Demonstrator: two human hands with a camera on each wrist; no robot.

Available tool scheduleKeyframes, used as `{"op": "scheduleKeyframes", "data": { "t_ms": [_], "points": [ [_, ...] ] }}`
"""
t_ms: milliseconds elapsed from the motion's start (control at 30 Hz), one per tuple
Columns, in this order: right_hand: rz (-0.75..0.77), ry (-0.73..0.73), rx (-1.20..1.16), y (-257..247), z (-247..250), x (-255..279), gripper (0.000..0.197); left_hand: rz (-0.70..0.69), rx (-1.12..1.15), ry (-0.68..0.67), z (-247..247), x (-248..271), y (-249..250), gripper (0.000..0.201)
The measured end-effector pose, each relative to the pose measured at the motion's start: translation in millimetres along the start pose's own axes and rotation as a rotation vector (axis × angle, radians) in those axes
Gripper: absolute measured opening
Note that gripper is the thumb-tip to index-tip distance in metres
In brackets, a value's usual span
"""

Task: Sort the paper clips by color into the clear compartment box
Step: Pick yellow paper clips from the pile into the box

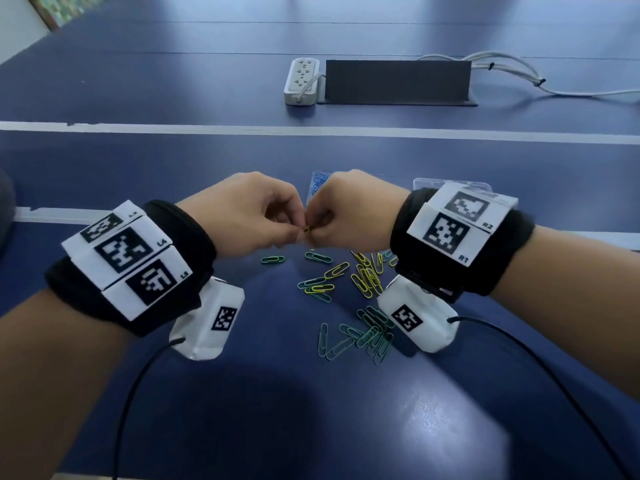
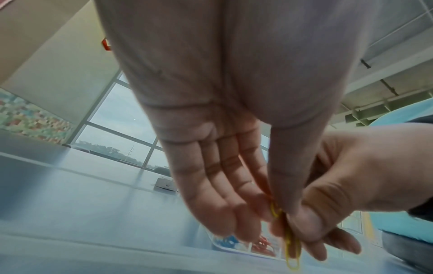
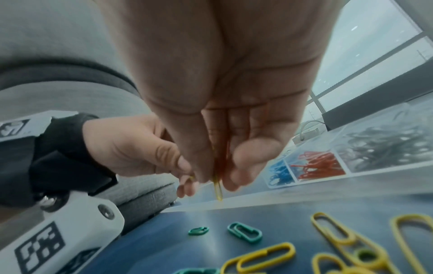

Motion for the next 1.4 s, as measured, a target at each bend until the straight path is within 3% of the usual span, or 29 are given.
{"op": "scheduleKeyframes", "data": {
  "t_ms": [267, 433, 633, 900, 1033, 1100, 1267, 1400],
  "points": [
    [-0.135, -0.069, -0.592, 38.7, -7.0, 17.8, 0.016, -0.071, 0.106, 0.051, -3.9, -10.2, 9.3, 0.024],
    [-0.219, -0.113, -0.830, 48.8, -13.7, 33.6, 0.025, -0.103, 0.003, 0.020, -15.6, -14.2, 16.5, 0.021],
    [-0.305, -0.181, -1.010, 64.7, -20.1, 48.3, 0.045, -0.111, -0.209, -0.108, -41.1, -17.1, 23.8, 0.017],
    [-0.324, -0.210, -0.895, 78.7, -25.0, 59.7, 0.019, -0.155, -0.371, -0.189, -61.4, -26.2, 37.7, 0.017],
    [-0.373, -0.168, -0.841, 82.8, -25.7, 57.3, 0.026, -0.112, -0.506, -0.198, -60.6, -31.8, 38.9, 0.020],
    [-0.373, -0.141, -0.701, 81.5, -23.3, 56.0, 0.029, -0.080, -0.568, -0.204, -60.8, -31.3, 36.6, 0.016],
    [-0.284, -0.104, -0.067, 71.0, -15.0, 50.6, 0.013, -0.022, -0.628, -0.213, -66.8, -28.9, 29.7, 0.020],
    [-0.252, -0.119, 0.086, 60.1, -16.6, 46.3, 0.029, -0.037, -0.625, -0.206, -68.9, -27.6, 32.8, 0.015]
  ]
}}
Point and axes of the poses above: each hand's wrist, its own x-axis away from the middle knuckle, its own z-axis out of the back of the hand, y = z × x, the point moved 7 cm from there along -x, towards the middle knuckle, and after that the axes turned 14 degrees about x, right-handed, at the moved point
